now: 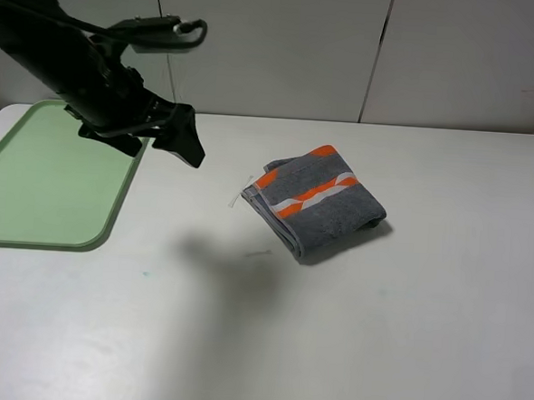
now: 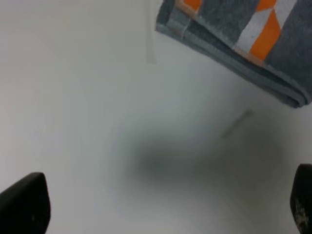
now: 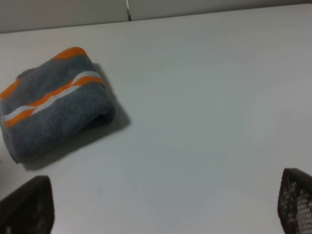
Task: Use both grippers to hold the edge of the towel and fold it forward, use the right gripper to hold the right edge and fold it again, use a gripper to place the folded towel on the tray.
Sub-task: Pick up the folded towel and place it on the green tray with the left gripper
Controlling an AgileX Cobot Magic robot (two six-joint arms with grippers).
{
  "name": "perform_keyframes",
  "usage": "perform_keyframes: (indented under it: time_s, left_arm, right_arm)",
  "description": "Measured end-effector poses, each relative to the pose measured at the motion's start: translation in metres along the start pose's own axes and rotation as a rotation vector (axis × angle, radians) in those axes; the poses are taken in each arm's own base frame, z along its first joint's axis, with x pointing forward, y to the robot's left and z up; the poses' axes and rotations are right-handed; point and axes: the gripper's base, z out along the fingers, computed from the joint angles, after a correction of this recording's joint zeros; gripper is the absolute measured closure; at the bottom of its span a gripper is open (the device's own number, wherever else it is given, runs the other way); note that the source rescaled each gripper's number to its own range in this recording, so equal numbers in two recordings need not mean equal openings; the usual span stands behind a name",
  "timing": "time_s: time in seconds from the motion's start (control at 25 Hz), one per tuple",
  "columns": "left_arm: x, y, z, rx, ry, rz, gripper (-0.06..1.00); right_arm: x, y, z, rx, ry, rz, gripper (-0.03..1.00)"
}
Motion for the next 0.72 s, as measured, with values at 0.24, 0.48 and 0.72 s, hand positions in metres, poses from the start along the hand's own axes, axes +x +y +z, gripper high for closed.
perform_keyframes:
  time_s: [0.24, 0.48, 0.72]
  left_arm:
    - [-0.027, -0.013, 0.043, 0.016, 0.033, 0.049, -0.06]
    - [-0.044, -0.025, 0.085, 0.018, 0.023, 0.089, -0.06]
    - [-0.054, -0.033, 0.114, 0.017, 0.022, 0.123, -0.06]
  right_arm:
    - [0.0, 0.0, 0.0, 0.0, 0.0, 0.0, -0.03]
    - [0.0, 0.0, 0.0, 0.0, 0.0, 0.0, -0.03]
    - [0.0, 0.0, 0.0, 0.0, 0.0, 0.0, -0.03]
